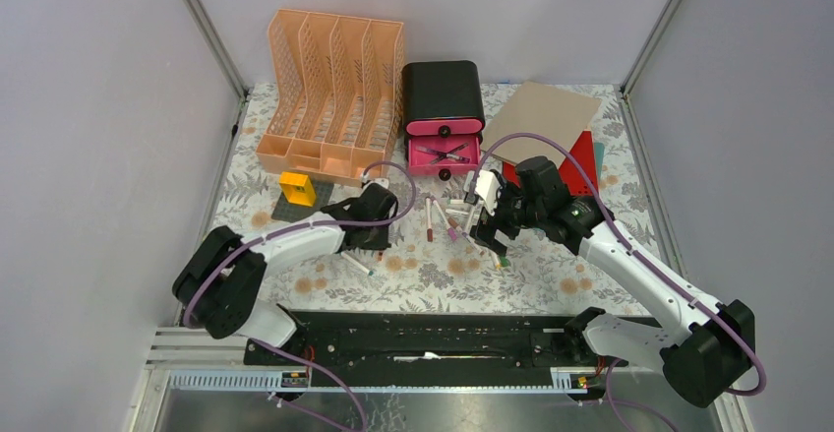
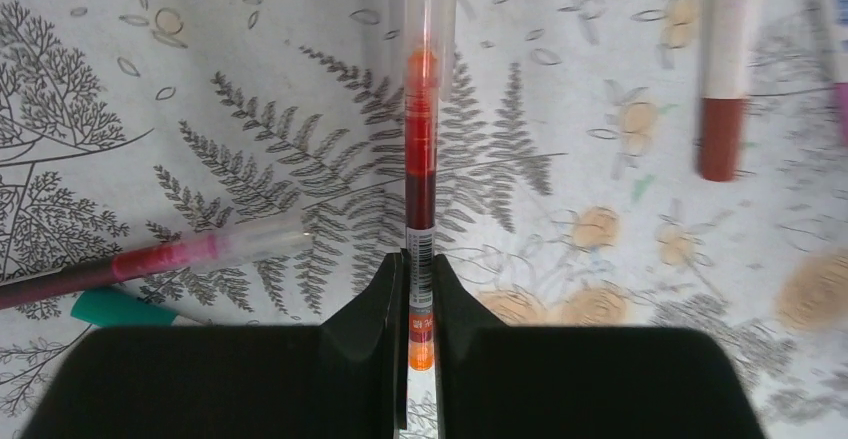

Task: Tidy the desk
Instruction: Pick up the stationery from the center of the board, then place the stationery in the drawer.

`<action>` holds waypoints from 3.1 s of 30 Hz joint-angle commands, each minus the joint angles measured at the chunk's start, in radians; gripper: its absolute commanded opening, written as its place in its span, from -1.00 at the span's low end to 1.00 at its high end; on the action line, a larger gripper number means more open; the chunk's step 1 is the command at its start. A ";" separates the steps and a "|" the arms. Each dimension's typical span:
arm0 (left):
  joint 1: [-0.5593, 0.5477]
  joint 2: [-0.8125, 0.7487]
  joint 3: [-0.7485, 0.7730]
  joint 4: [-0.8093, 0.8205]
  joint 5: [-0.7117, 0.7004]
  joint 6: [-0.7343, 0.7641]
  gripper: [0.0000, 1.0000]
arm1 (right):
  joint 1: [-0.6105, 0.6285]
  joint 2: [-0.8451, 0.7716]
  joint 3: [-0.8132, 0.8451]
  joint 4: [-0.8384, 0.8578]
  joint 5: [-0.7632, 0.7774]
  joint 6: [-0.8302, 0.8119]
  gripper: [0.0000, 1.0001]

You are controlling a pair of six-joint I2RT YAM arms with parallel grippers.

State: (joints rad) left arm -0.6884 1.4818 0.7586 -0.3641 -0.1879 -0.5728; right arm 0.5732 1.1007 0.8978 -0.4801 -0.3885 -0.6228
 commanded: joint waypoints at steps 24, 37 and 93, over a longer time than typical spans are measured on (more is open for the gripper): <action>-0.044 -0.432 -0.406 1.112 0.331 -0.237 -1.00 | -0.005 0.074 0.099 0.134 -0.352 0.353 0.99; -0.190 -0.443 -0.440 1.284 0.071 -0.222 -1.00 | -0.029 0.214 0.209 0.459 -0.442 0.943 0.99; -0.273 -0.646 -0.325 0.664 -0.107 0.046 0.97 | -0.034 0.336 0.415 0.106 -0.150 0.093 -1.00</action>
State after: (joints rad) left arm -0.9733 0.8520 0.3744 0.4763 -0.2298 -0.5846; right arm 0.5419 1.4117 1.2201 -0.3122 -0.7094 -0.2745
